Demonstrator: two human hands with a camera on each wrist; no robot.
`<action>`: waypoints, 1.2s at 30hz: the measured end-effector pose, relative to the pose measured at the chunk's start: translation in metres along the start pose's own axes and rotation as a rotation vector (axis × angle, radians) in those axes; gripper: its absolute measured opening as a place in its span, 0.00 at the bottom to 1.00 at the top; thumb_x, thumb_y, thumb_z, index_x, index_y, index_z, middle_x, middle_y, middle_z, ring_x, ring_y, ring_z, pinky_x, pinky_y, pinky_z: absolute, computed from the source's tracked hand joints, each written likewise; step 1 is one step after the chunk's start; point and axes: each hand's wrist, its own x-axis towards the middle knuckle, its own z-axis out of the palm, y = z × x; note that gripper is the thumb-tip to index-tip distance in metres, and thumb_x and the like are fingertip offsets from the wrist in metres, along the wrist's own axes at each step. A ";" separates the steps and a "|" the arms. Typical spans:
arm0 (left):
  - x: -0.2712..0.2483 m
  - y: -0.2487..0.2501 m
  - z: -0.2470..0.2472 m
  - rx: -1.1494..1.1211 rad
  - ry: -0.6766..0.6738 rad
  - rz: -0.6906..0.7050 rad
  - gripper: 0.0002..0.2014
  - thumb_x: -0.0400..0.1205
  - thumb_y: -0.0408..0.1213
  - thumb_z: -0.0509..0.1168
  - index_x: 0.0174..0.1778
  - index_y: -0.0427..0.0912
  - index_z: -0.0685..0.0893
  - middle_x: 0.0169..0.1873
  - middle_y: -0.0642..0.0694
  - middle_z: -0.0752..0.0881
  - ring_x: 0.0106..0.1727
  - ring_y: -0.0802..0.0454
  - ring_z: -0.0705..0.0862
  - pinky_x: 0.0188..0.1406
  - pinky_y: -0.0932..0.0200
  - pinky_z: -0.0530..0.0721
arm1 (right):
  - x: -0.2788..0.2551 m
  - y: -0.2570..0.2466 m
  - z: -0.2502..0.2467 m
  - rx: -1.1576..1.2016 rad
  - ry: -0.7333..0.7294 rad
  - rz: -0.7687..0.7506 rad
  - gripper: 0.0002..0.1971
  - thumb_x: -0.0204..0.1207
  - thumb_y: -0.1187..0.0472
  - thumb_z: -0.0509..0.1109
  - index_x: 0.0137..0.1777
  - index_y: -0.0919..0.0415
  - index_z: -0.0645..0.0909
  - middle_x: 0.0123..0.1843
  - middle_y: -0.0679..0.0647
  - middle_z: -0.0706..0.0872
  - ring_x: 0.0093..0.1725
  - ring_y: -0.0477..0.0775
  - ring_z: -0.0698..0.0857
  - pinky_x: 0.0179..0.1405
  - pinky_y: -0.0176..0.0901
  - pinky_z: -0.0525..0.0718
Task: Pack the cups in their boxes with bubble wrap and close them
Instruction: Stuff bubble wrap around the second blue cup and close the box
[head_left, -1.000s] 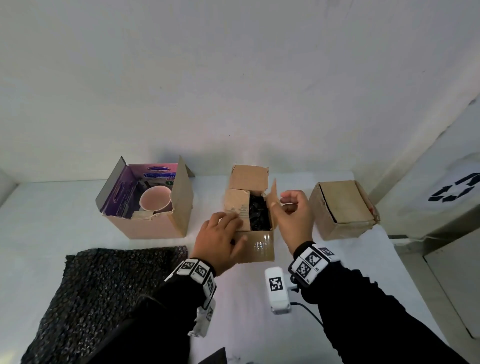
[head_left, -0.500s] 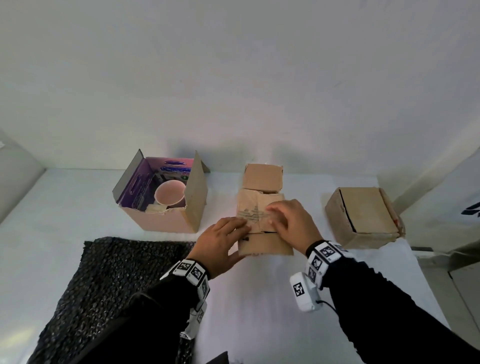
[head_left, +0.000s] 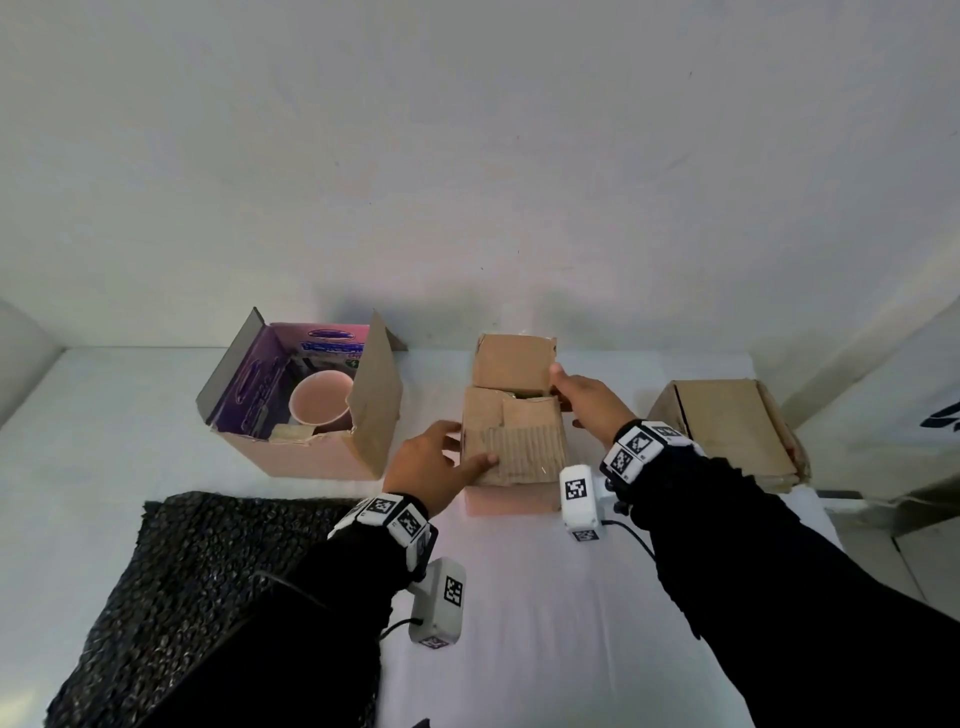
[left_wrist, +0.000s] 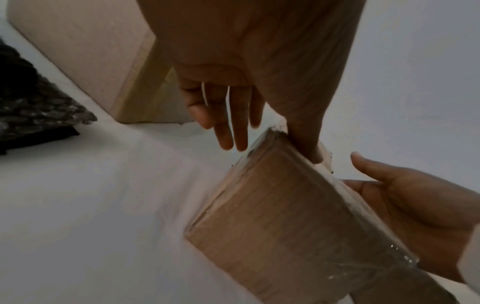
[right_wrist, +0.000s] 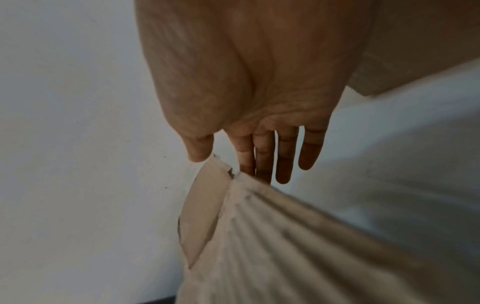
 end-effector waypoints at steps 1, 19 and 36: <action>0.000 0.001 -0.001 0.035 -0.015 0.006 0.34 0.68 0.65 0.73 0.65 0.51 0.79 0.53 0.56 0.88 0.45 0.58 0.86 0.51 0.55 0.85 | 0.004 -0.005 0.002 0.016 0.007 0.003 0.32 0.84 0.38 0.52 0.57 0.68 0.83 0.58 0.62 0.86 0.60 0.61 0.83 0.66 0.56 0.78; -0.010 0.007 0.005 -0.492 -0.062 -0.216 0.27 0.74 0.49 0.76 0.66 0.42 0.80 0.48 0.44 0.87 0.27 0.42 0.89 0.30 0.51 0.90 | -0.047 -0.025 0.022 -0.079 0.226 -0.566 0.05 0.74 0.54 0.76 0.47 0.53 0.89 0.43 0.43 0.91 0.44 0.40 0.88 0.51 0.39 0.86; -0.022 0.000 0.003 -0.268 -0.163 0.074 0.15 0.82 0.39 0.61 0.65 0.48 0.81 0.55 0.50 0.87 0.32 0.50 0.90 0.47 0.46 0.88 | -0.090 0.045 0.067 -0.808 0.316 -0.771 0.23 0.71 0.59 0.71 0.68 0.56 0.77 0.72 0.52 0.78 0.72 0.58 0.73 0.67 0.52 0.77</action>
